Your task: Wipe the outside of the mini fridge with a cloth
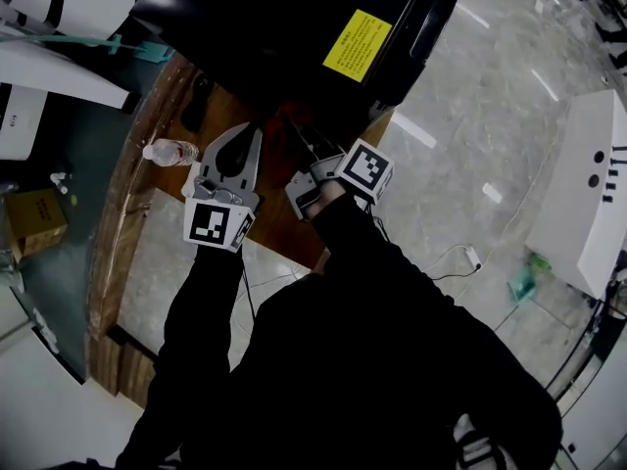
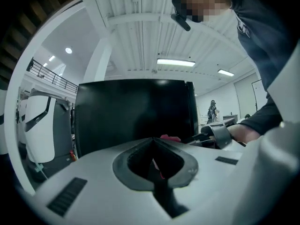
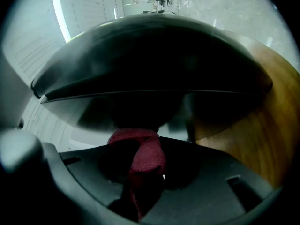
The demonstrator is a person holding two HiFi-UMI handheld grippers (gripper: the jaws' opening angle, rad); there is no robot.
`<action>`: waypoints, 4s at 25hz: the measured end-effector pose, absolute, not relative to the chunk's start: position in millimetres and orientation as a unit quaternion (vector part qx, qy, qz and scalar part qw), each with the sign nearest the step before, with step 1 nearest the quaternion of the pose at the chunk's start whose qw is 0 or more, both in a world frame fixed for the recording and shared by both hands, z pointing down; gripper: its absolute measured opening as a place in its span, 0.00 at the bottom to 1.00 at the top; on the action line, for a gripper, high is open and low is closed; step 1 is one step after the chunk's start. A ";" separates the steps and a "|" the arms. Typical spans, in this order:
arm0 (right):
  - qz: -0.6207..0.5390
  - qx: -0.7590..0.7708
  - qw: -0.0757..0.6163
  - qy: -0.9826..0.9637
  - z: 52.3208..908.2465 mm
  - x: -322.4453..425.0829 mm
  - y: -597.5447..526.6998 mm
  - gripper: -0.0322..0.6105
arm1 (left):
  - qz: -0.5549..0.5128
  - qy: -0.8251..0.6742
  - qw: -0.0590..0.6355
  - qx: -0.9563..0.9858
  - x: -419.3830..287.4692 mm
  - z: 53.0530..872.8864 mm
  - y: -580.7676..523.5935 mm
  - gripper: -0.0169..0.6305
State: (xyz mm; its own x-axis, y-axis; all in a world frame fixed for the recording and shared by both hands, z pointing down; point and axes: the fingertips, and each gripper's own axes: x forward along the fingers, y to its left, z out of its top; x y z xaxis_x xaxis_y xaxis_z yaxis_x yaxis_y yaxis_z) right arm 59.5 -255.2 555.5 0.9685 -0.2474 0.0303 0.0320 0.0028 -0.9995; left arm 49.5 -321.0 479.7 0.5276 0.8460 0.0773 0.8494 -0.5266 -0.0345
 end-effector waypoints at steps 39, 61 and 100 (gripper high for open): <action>-0.083 -0.720 0.671 0.157 525.1 122.2 -362.8 0.24 | -0.041 -0.370 0.032 -0.928 111.3 483.0 -424.6 0.04; 0.026 -0.687 0.713 0.136 503.0 198.3 -358.7 0.24 | -0.003 -0.420 0.057 -0.906 172.2 453.3 -420.9 0.04; -0.044 -0.695 0.704 0.137 728.2 180.7 -350.3 0.24 | -0.126 -0.367 0.021 -0.921 180.9 620.3 -406.3 0.04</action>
State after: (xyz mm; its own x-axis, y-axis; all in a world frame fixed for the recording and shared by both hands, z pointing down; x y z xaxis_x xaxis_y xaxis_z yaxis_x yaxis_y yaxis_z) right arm 180.7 -350.3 728.2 0.9587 -0.2518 -0.1319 -0.1288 0.0288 -0.9913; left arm 180.9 -406.3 620.3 0.6992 0.6706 0.2479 0.6811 -0.7302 0.0541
